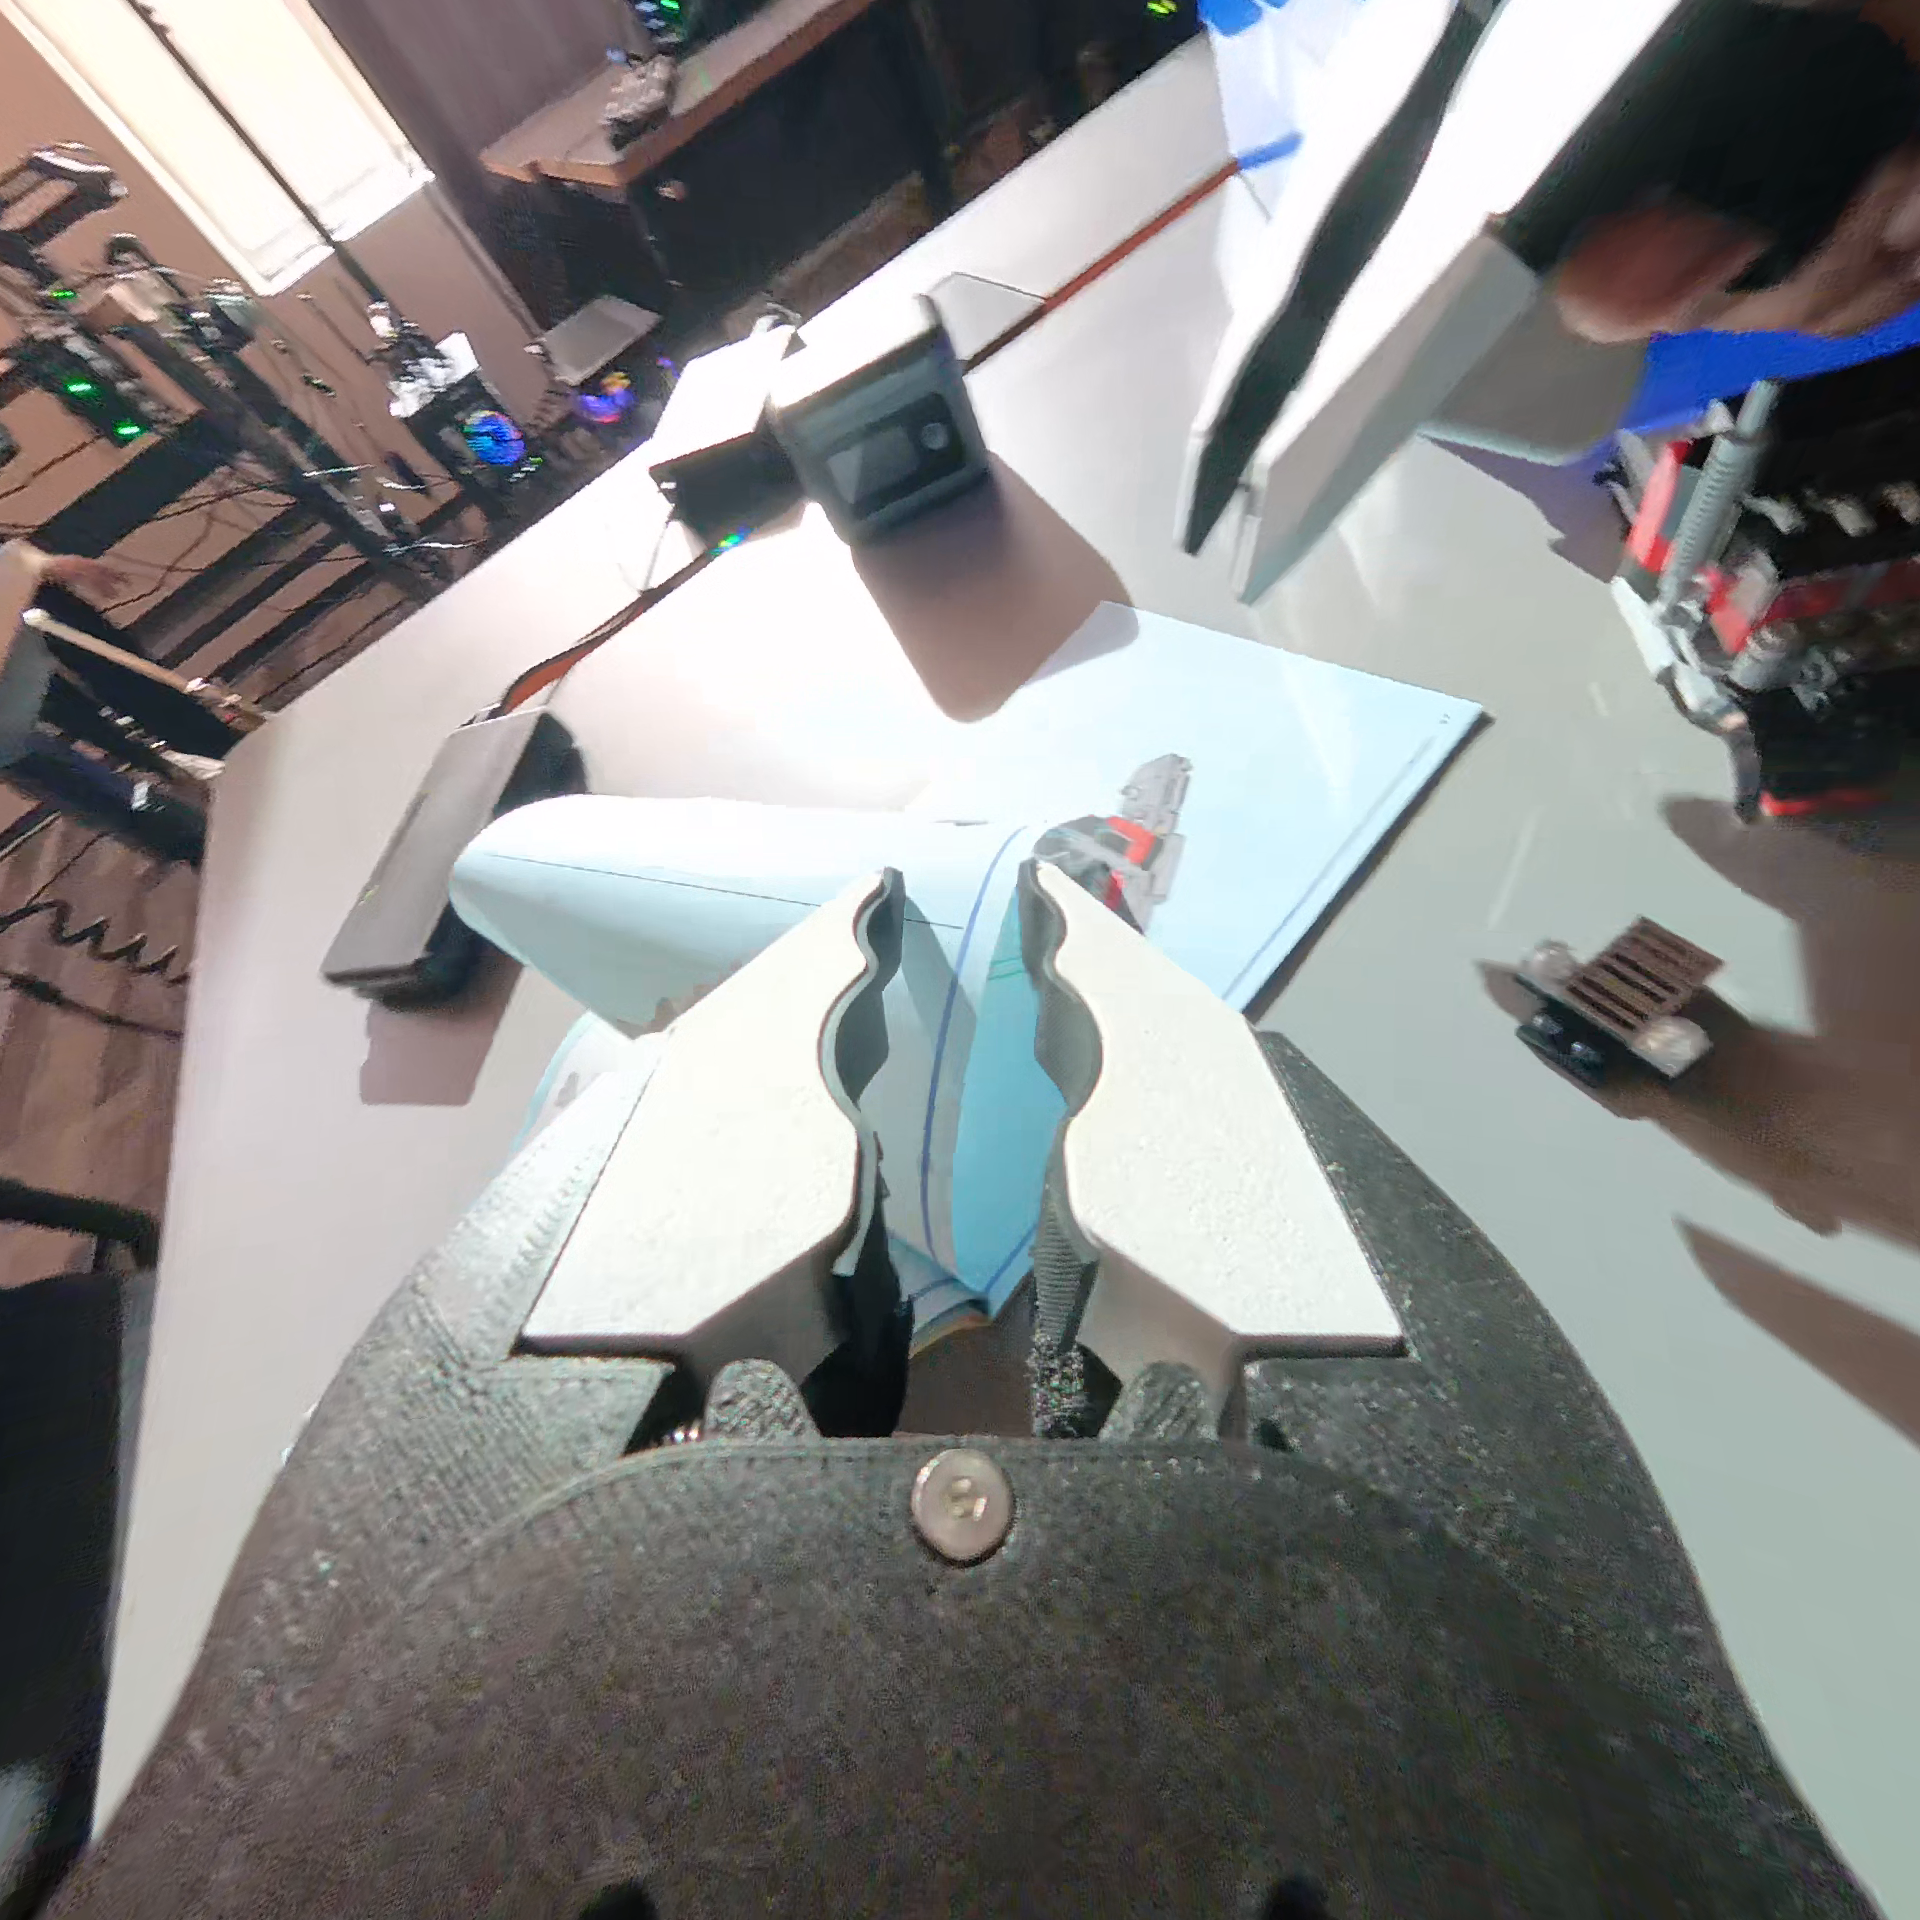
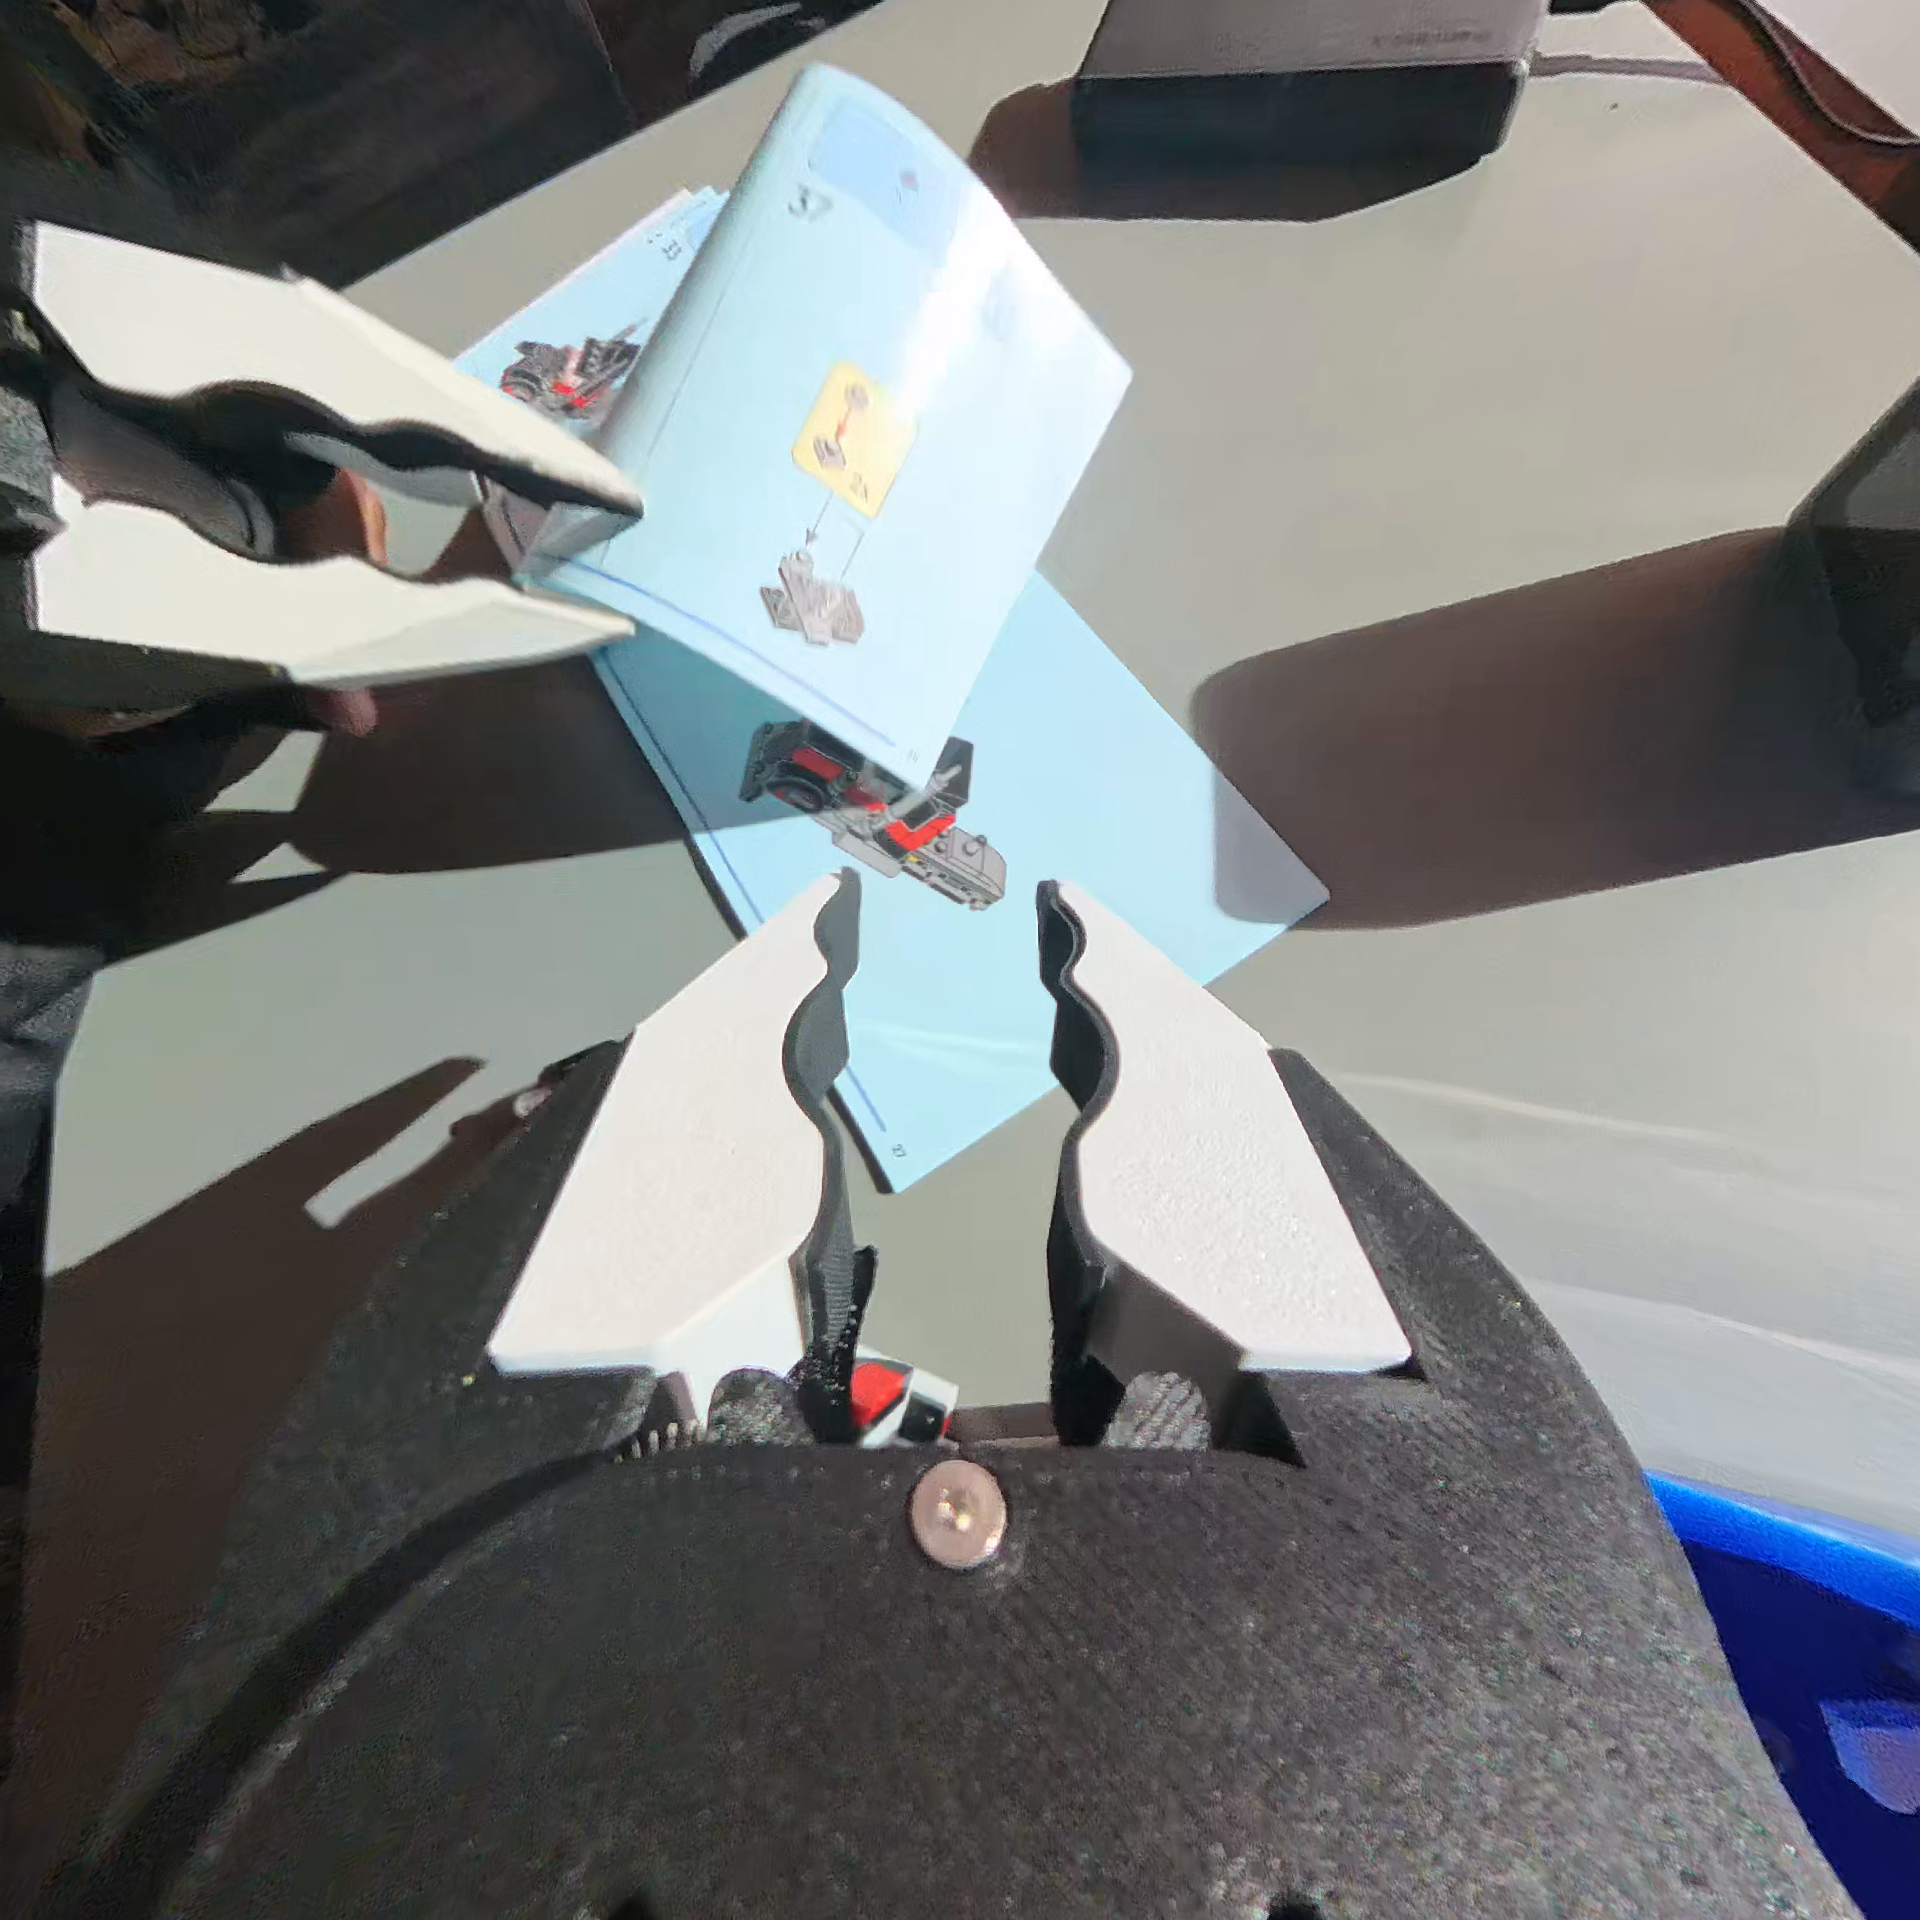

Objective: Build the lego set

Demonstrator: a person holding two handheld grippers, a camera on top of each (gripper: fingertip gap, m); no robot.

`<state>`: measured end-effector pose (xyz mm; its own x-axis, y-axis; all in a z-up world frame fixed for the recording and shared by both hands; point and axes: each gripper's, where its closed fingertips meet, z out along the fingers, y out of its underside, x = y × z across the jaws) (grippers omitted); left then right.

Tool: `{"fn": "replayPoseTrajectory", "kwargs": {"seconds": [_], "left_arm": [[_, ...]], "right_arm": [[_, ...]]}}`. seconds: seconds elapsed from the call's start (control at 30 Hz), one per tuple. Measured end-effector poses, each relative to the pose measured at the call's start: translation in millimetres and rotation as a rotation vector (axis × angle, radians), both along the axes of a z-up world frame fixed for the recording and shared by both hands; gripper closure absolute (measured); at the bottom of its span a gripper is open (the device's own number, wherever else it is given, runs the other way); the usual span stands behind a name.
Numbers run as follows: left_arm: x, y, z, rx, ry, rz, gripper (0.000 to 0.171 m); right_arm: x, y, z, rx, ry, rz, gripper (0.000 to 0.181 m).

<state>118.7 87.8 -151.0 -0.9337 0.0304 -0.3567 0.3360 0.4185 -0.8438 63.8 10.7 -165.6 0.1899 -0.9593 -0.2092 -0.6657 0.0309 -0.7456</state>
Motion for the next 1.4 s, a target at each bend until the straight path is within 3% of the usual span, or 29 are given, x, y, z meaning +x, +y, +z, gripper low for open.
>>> {"fn": "replayPoseTrajectory", "kwargs": {"seconds": [0.2, 0.47, 0.67, 0.77, 0.93, 1.13, 1.3, 1.4], "left_arm": [[46, 35, 16, -0.117, 0.046, 0.239, 0.143], [95, 94, 3, -0.126, 0.28, 0.448, 0.124], [111, 115, -30, -0.051, 0.514, 0.493, 0.116], [115, 117, -32, -0.058, 0.572, 0.484, 0.115], [120, 125, -36, -0.041, 0.612, 0.492, 0.115], [145, 154, -41, -0.02, 0.571, 0.629, 0.112], [142, 142, -30, -0.102, 0.592, 0.576, 0.112], [142, 137, -34, -0.075, 0.589, 0.579, 0.112]], "right_arm": [[0, 22, 17, -0.07, -0.039, 0.021, 0.145], [-8, 70, 29, -0.089, -0.094, 0.05, 0.145], [-18, 81, 27, -0.165, -0.092, 0.014, 0.145], [-24, 86, 31, -0.195, -0.106, 0.013, 0.145], [-29, 114, 23, -0.145, -0.099, 0.058, 0.145], [-22, 155, 12, -0.05, -0.1, 0.128, 0.145], [-11, 184, 3, 0.03, -0.131, 0.173, 0.145], [-7, 193, -6, 0.069, -0.143, 0.171, 0.145]]}}
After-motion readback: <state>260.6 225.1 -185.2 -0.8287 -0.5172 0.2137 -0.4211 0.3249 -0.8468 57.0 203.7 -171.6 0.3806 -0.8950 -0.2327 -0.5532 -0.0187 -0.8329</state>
